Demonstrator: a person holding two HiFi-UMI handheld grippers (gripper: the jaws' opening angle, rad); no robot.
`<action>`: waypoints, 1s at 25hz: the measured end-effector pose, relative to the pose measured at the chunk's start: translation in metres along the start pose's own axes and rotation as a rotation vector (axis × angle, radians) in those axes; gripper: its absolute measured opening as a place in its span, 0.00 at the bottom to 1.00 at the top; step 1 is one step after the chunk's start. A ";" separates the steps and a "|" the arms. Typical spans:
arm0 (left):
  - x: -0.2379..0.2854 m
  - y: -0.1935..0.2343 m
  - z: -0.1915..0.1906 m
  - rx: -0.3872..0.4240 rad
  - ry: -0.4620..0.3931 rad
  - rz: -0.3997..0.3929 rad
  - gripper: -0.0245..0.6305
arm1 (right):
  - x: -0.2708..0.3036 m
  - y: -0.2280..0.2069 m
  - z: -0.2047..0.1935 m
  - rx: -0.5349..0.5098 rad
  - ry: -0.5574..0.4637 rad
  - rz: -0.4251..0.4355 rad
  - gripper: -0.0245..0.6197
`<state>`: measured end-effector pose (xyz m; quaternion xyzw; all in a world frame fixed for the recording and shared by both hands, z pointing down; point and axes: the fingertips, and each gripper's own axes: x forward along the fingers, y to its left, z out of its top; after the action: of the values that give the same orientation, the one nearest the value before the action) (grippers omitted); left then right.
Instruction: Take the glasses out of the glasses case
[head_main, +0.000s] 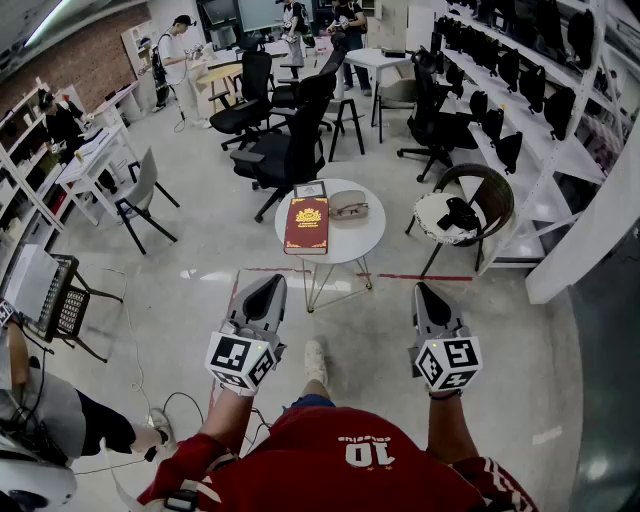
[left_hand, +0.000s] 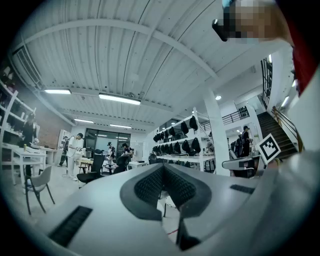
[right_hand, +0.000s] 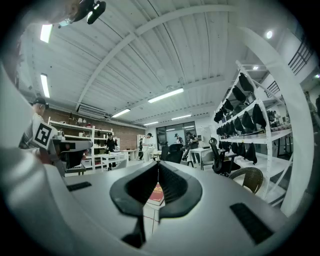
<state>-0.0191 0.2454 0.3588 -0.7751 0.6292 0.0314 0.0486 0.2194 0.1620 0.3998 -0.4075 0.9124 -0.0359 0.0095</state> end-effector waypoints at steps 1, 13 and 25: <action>-0.001 0.000 -0.001 -0.001 0.004 -0.002 0.05 | 0.000 0.001 -0.001 0.000 0.001 -0.001 0.07; -0.004 0.000 -0.016 -0.018 0.026 -0.021 0.05 | -0.005 0.008 -0.009 0.014 0.014 -0.005 0.07; 0.004 0.001 -0.012 -0.015 0.029 -0.020 0.05 | 0.001 0.004 -0.005 0.002 0.014 -0.008 0.07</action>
<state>-0.0190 0.2399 0.3703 -0.7822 0.6216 0.0241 0.0341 0.2159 0.1642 0.4047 -0.4107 0.9109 -0.0396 0.0031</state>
